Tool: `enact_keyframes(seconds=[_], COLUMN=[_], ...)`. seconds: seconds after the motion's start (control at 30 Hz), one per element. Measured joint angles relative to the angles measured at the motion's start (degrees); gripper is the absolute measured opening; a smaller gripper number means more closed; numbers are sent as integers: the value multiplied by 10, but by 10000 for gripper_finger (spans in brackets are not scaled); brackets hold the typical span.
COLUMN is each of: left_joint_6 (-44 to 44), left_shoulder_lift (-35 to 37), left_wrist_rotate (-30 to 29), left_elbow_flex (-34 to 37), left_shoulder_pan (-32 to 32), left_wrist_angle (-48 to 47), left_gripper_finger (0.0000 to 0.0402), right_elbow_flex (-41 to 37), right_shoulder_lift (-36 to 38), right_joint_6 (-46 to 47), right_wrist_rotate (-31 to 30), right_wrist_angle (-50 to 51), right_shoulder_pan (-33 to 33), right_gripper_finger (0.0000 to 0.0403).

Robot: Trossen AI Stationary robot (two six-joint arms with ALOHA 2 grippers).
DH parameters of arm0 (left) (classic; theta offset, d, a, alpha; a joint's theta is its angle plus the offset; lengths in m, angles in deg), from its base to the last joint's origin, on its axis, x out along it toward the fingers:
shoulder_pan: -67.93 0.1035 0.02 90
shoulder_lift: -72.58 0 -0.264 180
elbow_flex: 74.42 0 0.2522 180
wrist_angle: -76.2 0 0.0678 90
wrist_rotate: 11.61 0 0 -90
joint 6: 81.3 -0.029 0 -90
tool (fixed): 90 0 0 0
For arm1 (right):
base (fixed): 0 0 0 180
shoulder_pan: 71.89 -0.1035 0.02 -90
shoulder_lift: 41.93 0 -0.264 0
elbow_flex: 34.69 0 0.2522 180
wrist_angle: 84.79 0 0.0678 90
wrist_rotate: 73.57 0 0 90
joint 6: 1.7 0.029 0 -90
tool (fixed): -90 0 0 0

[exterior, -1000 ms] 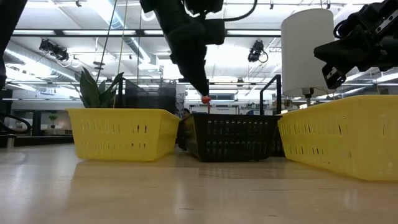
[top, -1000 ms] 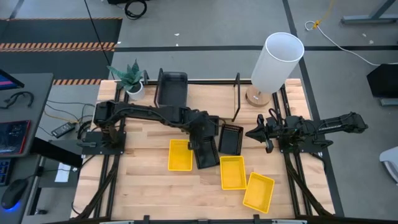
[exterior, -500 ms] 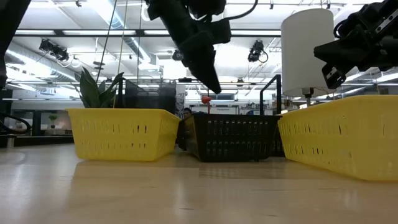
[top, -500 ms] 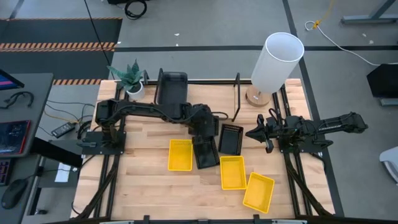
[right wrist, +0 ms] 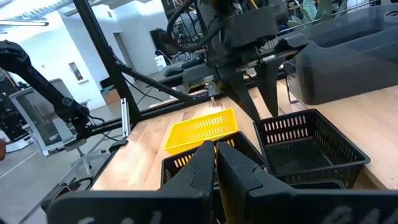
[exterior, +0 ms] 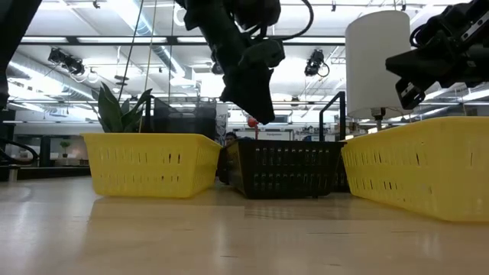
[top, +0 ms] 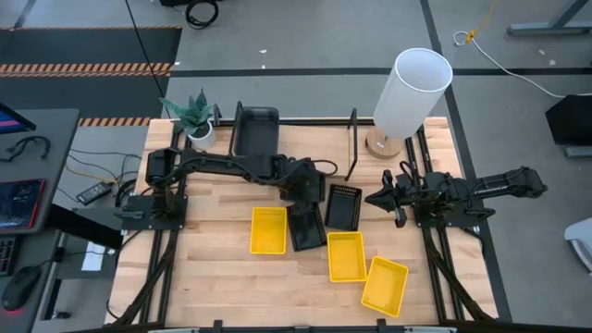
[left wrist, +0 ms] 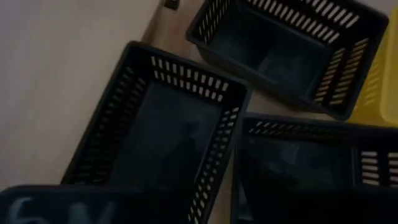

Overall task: Stack baskets on shelf by color
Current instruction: Stack the top black basket on top of the bottom black basket

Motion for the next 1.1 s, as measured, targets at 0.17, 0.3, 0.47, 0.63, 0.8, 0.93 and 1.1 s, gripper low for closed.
enact_keyframes(seconds=[0.17,0.3,0.47,0.63,0.8,0.93,1.1], left_joint_6=[-10,12,57,57,23,-24,-70], left_shoulder_lift=[-4,-4,-4,-4,-7,-19,-29], left_wrist_rotate=[1,2,-1,-24,-33,-39,-62], left_elbow_flex=[0,0,0,0,0,0,0], left_shoulder_pan=[-8,-14,-20,-26,-25,-25,-26], left_wrist_angle=[-2,1,0,0,-13,-54,-81], left_gripper_finger=[121,121,121,121,121,121,121], right_elbow_flex=[0,0,0,0,0,0,0], right_shoulder_lift=[0,0,0,0,0,0,-2], right_joint_6=[0,0,0,0,0,0,0], right_wrist_rotate=[0,0,0,0,0,0,0], right_wrist_angle=[0,0,0,0,0,0,0], right_shoulder_pan=[0,0,0,0,0,0,0], right_gripper_finger=[25,25,25,25,25,25,25])
